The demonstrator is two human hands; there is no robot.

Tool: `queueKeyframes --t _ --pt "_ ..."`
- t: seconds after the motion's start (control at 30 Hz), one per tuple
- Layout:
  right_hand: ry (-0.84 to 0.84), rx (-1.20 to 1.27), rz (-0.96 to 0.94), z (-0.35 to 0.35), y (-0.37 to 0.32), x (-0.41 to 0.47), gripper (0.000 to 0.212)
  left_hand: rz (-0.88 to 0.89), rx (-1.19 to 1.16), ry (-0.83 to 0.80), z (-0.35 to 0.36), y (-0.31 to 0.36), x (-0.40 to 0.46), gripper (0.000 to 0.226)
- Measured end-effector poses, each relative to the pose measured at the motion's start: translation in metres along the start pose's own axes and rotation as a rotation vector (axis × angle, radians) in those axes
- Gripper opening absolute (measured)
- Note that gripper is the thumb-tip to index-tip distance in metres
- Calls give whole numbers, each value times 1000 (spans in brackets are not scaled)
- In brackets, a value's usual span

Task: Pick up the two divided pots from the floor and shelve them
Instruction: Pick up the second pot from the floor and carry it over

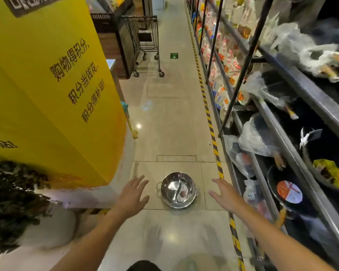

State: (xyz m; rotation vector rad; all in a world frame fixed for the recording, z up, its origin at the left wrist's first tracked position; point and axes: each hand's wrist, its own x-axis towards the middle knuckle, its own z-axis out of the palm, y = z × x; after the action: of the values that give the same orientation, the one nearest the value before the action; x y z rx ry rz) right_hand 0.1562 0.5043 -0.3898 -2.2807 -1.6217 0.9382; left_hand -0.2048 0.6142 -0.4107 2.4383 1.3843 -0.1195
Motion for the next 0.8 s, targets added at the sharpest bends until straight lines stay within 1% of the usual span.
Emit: queueKeyframes --t 0.07,0.17,0.27,0.33,0.5,0.6,0.8 --pt "-19 4 24 2 3 29 60 7 -56 -26 13 -8 26 80" --pt "-44 11 75 19 13 75 60 13 -140 -58 38 -25 69 80" --pt "-56 38 140 56 34 130 61 17 -188 -56 74 -51 123 77" --pt "-60 33 181 86 50 169 62 21 -210 -68 110 -71 157 73" --pt "-68 47 236 193 109 271 57 -44 -227 -74 230 -131 231 70" --pt "-93 65 262 267 159 330 63 -56 -235 -70 316 -163 276 68" --pt "-74 57 301 400 269 429 72 -52 -196 -55 489 -204 365 71"
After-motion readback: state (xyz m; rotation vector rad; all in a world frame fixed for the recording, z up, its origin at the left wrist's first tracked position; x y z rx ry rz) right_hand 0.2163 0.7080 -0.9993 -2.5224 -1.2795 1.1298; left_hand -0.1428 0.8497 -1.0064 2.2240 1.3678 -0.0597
